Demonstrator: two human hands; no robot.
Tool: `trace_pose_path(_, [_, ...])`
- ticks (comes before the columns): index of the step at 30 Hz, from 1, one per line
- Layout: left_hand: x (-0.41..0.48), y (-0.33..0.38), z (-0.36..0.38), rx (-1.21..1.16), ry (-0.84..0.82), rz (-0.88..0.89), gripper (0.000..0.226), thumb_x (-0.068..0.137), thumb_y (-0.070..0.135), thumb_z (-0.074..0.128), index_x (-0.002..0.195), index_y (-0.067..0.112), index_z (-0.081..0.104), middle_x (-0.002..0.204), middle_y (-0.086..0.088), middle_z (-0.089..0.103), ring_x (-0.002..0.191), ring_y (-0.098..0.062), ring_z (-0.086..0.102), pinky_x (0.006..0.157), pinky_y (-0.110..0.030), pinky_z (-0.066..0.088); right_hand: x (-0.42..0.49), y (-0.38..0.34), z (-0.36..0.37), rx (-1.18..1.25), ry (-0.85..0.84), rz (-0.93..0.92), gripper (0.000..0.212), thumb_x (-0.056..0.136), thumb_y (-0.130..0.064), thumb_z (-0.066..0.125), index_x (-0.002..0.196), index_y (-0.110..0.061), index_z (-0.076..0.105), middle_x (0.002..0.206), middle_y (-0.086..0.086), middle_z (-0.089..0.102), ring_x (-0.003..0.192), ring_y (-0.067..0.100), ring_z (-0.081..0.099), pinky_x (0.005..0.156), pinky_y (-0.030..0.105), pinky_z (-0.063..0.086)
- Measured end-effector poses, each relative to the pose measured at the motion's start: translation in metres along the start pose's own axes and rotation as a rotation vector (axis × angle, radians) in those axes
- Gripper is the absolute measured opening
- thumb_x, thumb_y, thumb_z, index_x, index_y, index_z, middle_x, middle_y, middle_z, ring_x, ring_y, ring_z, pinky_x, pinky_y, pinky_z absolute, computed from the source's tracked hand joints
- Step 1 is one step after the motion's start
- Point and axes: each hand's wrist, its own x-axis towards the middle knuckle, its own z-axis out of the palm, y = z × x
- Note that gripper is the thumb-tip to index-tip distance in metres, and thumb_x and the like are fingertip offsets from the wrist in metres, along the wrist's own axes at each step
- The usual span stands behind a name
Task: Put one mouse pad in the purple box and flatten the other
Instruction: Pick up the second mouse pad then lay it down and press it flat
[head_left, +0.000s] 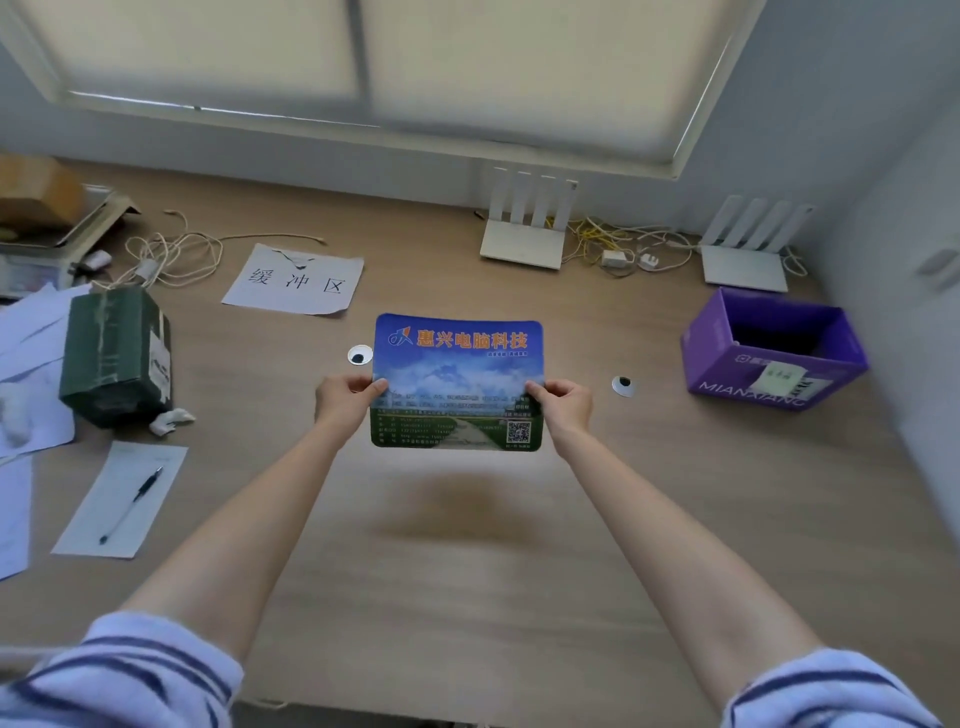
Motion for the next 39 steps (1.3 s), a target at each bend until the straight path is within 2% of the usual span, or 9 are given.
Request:
trace_pose_path(5, [0.001,-0.025,0.018,0.054,-0.062,-0.022,0.010,0.081,0.024,0.075,0.083,0.014,0.073,0.080,-0.002,0.071,0.078,-0.018,0.064,0.084,-0.035,0.051,0.004,0.033,-0.001,-0.041,0.022,0.054,0.010,0.073,-0.012,0.080,0.073,-0.007,0.072,0.077,0.007,0.070,0.065,0.014,0.060,0.065,0.025,0.048])
trace_pose_path(11, [0.024,-0.061,0.034,0.131,-0.149,-0.090,0.011,0.079,0.028,0.076,0.079,0.017,0.074,0.081,-0.001,0.074,0.083,-0.021,0.069,0.084,-0.039,0.055,0.008,0.065,0.007,-0.061,0.055,0.150,0.013,0.074,-0.010,0.080,0.070,-0.012,0.068,0.070,-0.001,0.066,0.064,0.012,0.060,0.065,0.025,0.047])
trace_pose_path(14, [0.027,-0.075,0.042,0.181,-0.186,-0.129,0.009,0.079,0.028,0.075,0.072,0.022,0.072,0.077,0.001,0.073,0.081,-0.021,0.069,0.081,-0.039,0.054,0.008,0.085,0.013,-0.094,0.057,0.212,0.011,0.076,-0.010,0.079,0.080,-0.004,0.071,0.077,0.003,0.067,0.072,0.017,0.062,0.071,0.030,0.051])
trace_pose_path(17, [0.033,-0.093,0.049,0.232,-0.217,-0.198,0.015,0.078,0.029,0.075,0.066,0.024,0.070,0.076,0.001,0.073,0.077,-0.021,0.067,0.079,-0.039,0.054,0.010,0.106,0.022,-0.142,0.064,0.268,0.020,0.076,-0.009,0.078,0.090,0.004,0.072,0.082,0.007,0.066,0.074,0.019,0.061,0.071,0.028,0.048])
trace_pose_path(20, [0.037,-0.110,0.056,0.270,-0.234,-0.279,0.019,0.077,0.031,0.076,0.063,0.022,0.068,0.079,-0.002,0.074,0.074,-0.020,0.066,0.078,-0.037,0.054,0.012,0.125,0.029,-0.206,0.060,0.291,0.019,0.076,-0.010,0.079,0.087,0.004,0.073,0.081,0.009,0.068,0.074,0.019,0.061,0.074,0.032,0.050])
trace_pose_path(24, [0.038,-0.126,0.063,0.329,-0.268,-0.322,0.020,0.077,0.034,0.076,0.065,0.019,0.069,0.074,0.001,0.072,0.076,-0.022,0.068,0.074,-0.037,0.054,0.017,0.145,0.034,-0.283,0.037,0.311,0.017,0.077,-0.011,0.078,0.085,0.003,0.073,0.082,0.009,0.070,0.073,0.020,0.062,0.073,0.032,0.051])
trace_pose_path(28, [0.044,-0.139,0.069,0.360,-0.284,-0.365,0.024,0.075,0.038,0.076,0.064,0.017,0.070,0.069,0.002,0.071,0.072,-0.023,0.069,0.074,-0.039,0.057,0.022,0.161,0.037,-0.372,0.001,0.302,0.014,0.078,-0.015,0.077,0.077,-0.003,0.073,0.082,0.013,0.073,0.074,0.025,0.067,0.074,0.039,0.054])
trace_pose_path(32, [0.044,-0.138,0.077,0.387,-0.271,-0.382,0.027,0.077,0.038,0.075,0.063,0.017,0.066,0.072,0.000,0.070,0.074,-0.024,0.067,0.070,-0.032,0.050,0.024,0.169,0.039,-0.427,-0.029,0.283,0.019,0.079,-0.015,0.076,0.065,-0.007,0.065,0.070,0.009,0.069,0.064,0.020,0.059,0.064,0.034,0.049])
trace_pose_path(39, [0.044,-0.143,0.085,0.466,-0.252,-0.413,0.027,0.077,0.038,0.075,0.067,0.017,0.061,0.079,0.000,0.068,0.078,-0.024,0.065,0.070,-0.031,0.046,0.028,0.174,0.037,-0.479,-0.062,0.257,0.041,0.080,-0.017,0.075,0.054,-0.016,0.043,0.055,0.000,0.053,0.053,0.016,0.046,0.051,0.029,0.036])
